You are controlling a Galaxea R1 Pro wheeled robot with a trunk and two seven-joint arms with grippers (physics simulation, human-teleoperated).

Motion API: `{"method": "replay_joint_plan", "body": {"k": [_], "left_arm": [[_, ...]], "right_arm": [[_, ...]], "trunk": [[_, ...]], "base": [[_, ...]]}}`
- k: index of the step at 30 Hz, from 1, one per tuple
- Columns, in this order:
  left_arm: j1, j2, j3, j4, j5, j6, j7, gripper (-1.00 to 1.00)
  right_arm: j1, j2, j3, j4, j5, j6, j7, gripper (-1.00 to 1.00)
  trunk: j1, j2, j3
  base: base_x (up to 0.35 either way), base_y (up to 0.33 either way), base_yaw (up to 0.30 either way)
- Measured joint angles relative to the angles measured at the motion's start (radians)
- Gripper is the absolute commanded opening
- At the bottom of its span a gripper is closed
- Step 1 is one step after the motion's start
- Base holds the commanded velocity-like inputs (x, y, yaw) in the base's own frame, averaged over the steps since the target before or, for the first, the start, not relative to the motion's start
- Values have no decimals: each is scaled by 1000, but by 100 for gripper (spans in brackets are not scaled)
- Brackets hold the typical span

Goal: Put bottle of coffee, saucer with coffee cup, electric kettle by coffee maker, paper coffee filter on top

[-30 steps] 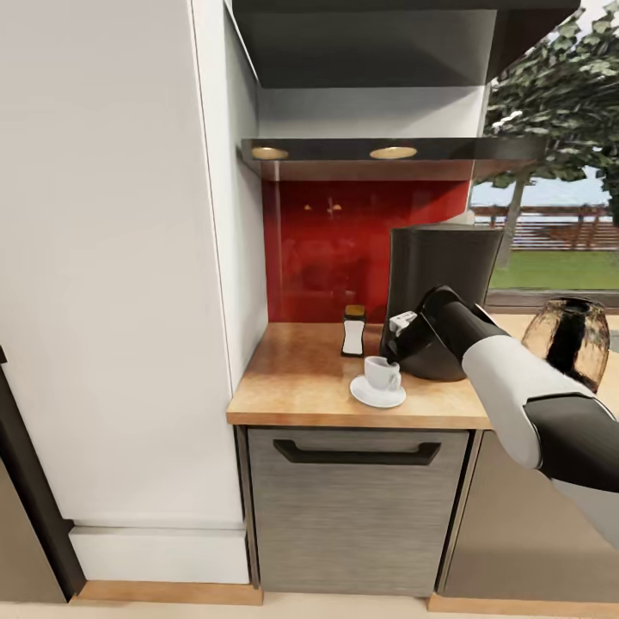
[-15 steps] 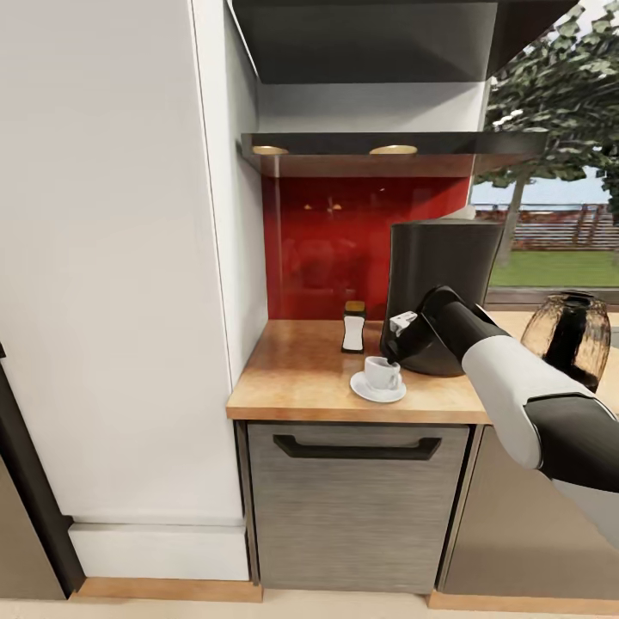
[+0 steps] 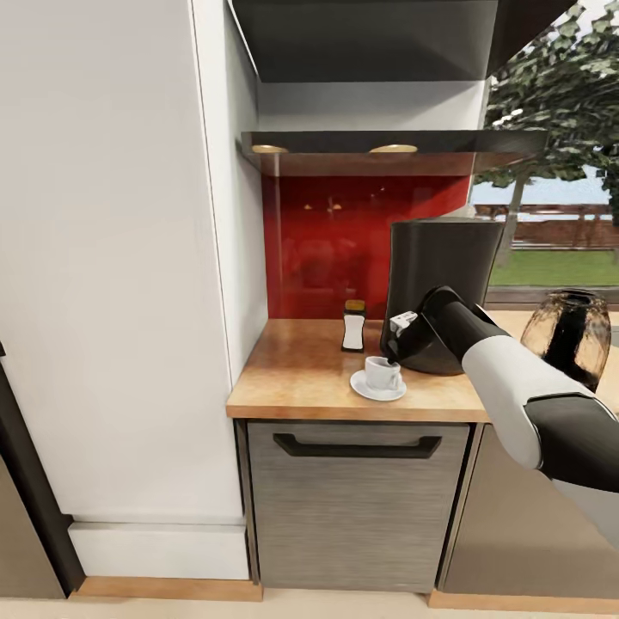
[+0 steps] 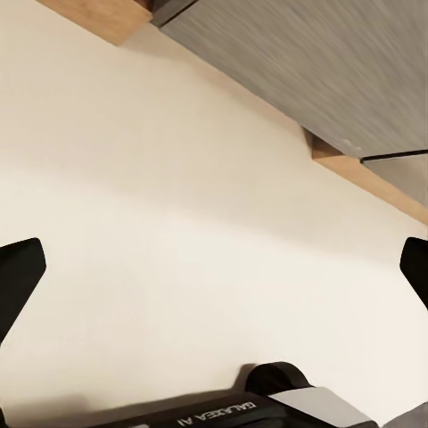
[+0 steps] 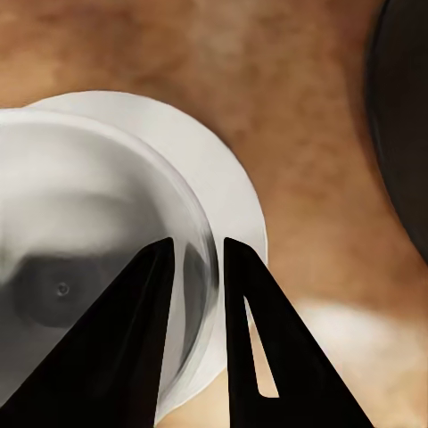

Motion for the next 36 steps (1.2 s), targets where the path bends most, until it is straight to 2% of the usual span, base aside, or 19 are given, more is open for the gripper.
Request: {"method": "replay_joint_plan", "body": {"k": [4, 8, 18, 19, 36], "left_arm": [[0, 0, 0, 0, 0, 0, 0, 100], [0, 0, 0, 0, 0, 0, 0, 100], [0, 0, 0, 0, 1, 0, -2, 100], [0, 0, 0, 0, 1, 0, -2, 100], [0, 0, 0, 0, 0, 0, -2, 100]], "right_arm": [[0, 0, 0, 0, 0, 0, 0, -100], [-1, 0, -1, -12, 1, 0, -1, -100], [0, 0, -1, -12, 1, -1, -1, -100], [0, 0, -1, -13, 1, -1, -1, 100], [1, 0, 0, -2, -1, 1, 2, 100]], "trunk": [[0, 0, 0], [15, -28, -12], [15, -28, -12], [15, -28, -12], [15, -28, -13]], "base": [[0, 0, 0], [0, 0, 0], [0, 0, 0], [0, 0, 0], [0, 0, 0]]}}
